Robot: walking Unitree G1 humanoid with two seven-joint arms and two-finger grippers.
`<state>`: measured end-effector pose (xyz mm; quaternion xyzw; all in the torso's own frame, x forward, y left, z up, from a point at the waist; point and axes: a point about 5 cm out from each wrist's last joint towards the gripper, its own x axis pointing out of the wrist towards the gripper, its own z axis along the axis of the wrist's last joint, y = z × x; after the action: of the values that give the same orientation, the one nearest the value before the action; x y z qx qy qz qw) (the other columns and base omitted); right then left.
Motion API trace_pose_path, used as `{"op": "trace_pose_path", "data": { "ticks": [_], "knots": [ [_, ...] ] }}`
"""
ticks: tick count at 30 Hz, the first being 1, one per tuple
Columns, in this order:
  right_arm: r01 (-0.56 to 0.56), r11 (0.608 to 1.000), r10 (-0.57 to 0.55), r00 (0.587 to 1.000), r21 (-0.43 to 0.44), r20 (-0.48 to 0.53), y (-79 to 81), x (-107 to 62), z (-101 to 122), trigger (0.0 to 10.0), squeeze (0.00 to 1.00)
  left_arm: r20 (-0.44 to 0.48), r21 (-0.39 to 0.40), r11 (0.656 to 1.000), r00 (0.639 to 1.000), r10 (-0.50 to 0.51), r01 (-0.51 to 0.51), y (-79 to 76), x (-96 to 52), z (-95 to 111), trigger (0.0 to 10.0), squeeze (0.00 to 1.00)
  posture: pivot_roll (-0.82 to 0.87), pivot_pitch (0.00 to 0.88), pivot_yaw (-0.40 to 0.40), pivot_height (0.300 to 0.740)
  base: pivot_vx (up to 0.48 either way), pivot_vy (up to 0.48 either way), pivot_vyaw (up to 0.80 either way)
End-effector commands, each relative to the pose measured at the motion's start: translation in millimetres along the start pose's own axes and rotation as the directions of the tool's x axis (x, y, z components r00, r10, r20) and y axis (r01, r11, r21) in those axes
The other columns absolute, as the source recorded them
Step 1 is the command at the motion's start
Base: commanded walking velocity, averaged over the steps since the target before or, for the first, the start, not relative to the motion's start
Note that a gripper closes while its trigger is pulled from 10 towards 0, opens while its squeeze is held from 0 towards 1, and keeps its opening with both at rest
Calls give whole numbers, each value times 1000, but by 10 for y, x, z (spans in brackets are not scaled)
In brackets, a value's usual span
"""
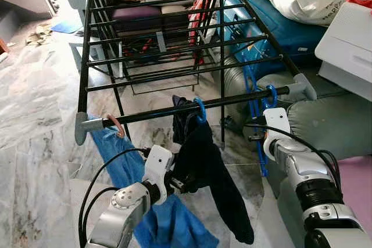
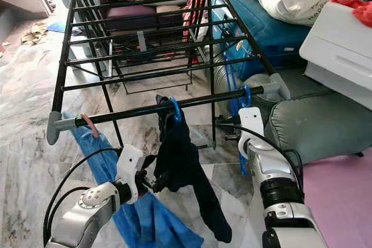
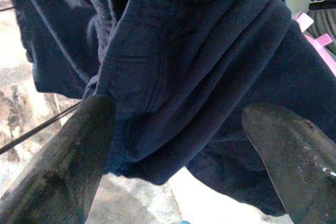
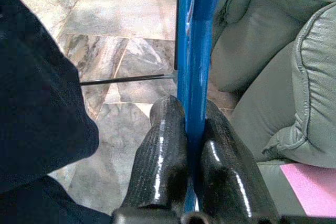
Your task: Hang hanger
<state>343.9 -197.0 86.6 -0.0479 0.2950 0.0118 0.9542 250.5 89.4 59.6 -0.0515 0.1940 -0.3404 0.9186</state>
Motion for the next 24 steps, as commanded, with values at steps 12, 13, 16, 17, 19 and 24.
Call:
{"op": "trace_pose_path", "data": {
  "ticks": [12,13,16,17,19,24],
  "knots": [
    [25,1000,-25,997,-1,76,-25,-122,-228,10000,1000,-14,25,999,999,40,-40,51,-32,-6,10000,0,-53,92,43,740,0,0,0],
    [26,1000,-26,995,2,98,-37,-153,-235,10000,1000,-15,26,999,999,46,-45,55,-30,-8,10000,0,-56,91,43,740,0,0,0],
    [28,1000,-28,992,1,127,-53,-211,-265,10000,1000,-16,27,998,999,49,-49,59,-23,-7,10000,0,-61,91,44,740,0,0,0],
    [26,1000,-26,991,2,133,-53,-217,-264,10000,1000,-15,27,998,999,49,-49,60,-20,-4,10000,0,-62,93,42,740,0,0,0],
    [-2,1000,3,985,-4,175,-50,-300,-290,10000,1000,-21,44,996,997,76,-75,89,-19,-9,10000,0,-62,93,42,740,0,0,0],
    [63,998,-65,980,21,188,-182,-441,-406,10000,1000,-18,40,995,995,97,-96,107,-17,-17,10000,0,-69,98,42,740,0,0,0]
  ]
}}
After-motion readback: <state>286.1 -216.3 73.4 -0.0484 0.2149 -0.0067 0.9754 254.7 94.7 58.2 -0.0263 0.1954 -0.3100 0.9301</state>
